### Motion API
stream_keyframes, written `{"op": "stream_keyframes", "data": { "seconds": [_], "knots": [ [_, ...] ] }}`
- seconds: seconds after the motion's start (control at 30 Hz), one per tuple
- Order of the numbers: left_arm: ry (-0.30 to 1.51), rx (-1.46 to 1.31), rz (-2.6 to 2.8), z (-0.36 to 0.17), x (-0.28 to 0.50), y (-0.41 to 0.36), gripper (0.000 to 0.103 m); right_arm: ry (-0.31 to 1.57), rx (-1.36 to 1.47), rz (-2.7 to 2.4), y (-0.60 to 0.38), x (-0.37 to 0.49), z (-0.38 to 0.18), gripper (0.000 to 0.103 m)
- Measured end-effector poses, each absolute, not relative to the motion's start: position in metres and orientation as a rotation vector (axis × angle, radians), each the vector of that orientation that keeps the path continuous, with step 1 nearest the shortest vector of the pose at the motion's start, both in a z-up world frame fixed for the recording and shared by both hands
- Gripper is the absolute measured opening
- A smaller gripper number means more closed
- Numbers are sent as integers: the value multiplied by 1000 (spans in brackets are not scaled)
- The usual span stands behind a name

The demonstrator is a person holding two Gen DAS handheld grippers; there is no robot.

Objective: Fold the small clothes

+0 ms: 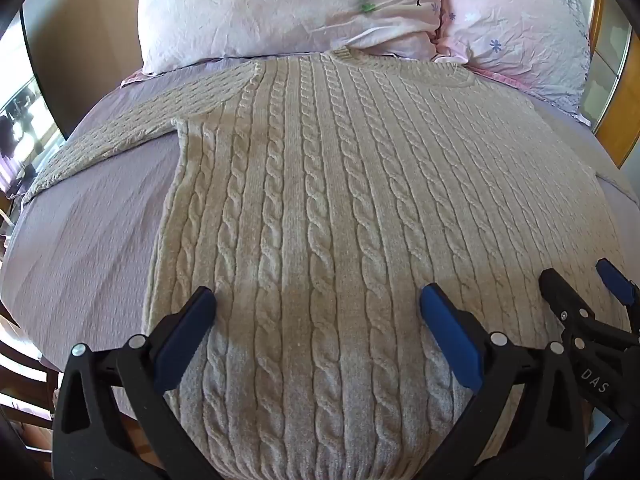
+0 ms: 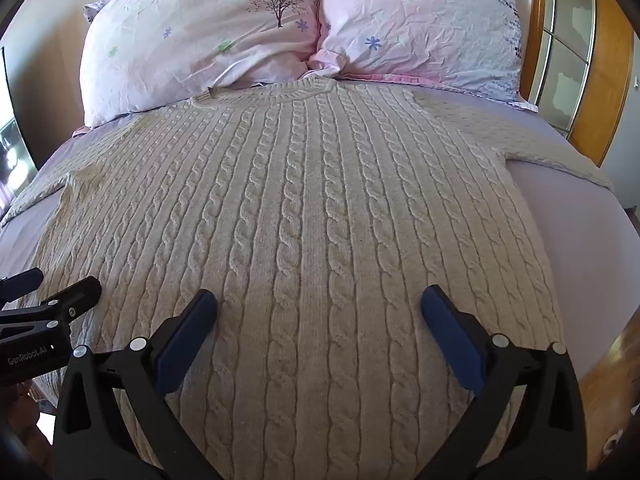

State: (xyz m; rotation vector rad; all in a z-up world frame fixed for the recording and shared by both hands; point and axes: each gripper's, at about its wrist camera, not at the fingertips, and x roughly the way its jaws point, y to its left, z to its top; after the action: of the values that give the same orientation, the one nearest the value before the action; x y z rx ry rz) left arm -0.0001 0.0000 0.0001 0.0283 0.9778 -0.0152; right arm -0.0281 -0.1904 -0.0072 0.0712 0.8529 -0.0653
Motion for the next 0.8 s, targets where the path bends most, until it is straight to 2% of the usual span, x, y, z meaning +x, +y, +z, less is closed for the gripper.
{"op": "stream_keyframes", "data": {
  "seconds": [0.8],
  "knots": [
    [973, 28, -15, 0, 0, 0, 101, 852, 71, -65, -190, -28, -7, 102]
  ]
}}
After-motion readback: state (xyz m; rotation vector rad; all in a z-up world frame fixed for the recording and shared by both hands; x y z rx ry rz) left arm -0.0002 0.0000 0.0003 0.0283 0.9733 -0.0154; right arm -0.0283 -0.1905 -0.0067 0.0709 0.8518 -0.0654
